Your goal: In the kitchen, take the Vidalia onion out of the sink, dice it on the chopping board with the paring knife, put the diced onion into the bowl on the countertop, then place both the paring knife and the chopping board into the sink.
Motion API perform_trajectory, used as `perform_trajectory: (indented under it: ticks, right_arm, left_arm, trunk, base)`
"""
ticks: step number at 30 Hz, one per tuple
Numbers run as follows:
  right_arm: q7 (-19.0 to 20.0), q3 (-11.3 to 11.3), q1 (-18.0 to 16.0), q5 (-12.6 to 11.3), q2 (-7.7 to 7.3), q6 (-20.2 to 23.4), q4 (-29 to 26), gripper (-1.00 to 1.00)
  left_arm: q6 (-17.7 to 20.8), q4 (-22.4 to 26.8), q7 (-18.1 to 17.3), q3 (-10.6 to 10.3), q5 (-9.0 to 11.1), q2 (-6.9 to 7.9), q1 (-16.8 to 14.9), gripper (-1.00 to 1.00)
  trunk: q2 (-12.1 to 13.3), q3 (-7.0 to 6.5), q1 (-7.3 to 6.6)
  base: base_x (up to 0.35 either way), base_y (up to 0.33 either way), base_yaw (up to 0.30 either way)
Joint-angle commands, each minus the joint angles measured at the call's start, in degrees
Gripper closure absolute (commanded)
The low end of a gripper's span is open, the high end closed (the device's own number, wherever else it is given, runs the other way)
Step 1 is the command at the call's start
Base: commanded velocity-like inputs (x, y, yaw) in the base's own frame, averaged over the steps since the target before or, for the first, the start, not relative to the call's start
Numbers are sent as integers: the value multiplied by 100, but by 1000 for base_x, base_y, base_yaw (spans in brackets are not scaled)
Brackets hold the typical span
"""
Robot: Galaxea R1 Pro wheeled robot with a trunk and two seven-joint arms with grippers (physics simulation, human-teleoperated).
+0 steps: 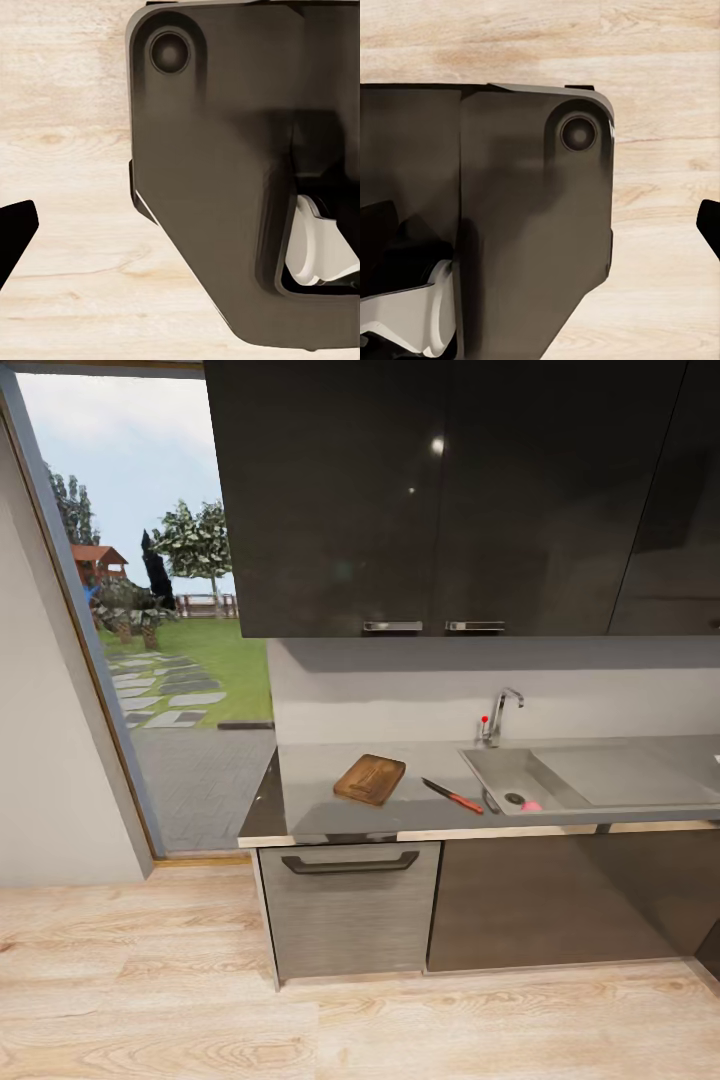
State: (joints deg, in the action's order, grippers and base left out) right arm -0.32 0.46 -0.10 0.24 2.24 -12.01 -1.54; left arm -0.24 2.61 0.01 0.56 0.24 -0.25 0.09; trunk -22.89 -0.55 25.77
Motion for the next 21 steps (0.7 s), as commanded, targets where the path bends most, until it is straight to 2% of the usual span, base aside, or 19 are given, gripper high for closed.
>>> perform_trajectory:
  ticks: [1, 21]
  right_arm:
    - [-3, 1, 0, 2, 2, -15, 5, -100]
    - [-3, -16, 1, -7, 14, -16, 5, -100]
  left_arm:
    - [-2, 2, 0, 5, 2, -1, 1, -100]
    - [-2, -6, -10, -7, 2, 4, 0, -100]
  trunk:
    - [-3, 1, 2]
    - [-3, 1, 2]
  base:
    - [0, 0, 0]
    - [0, 0, 0]
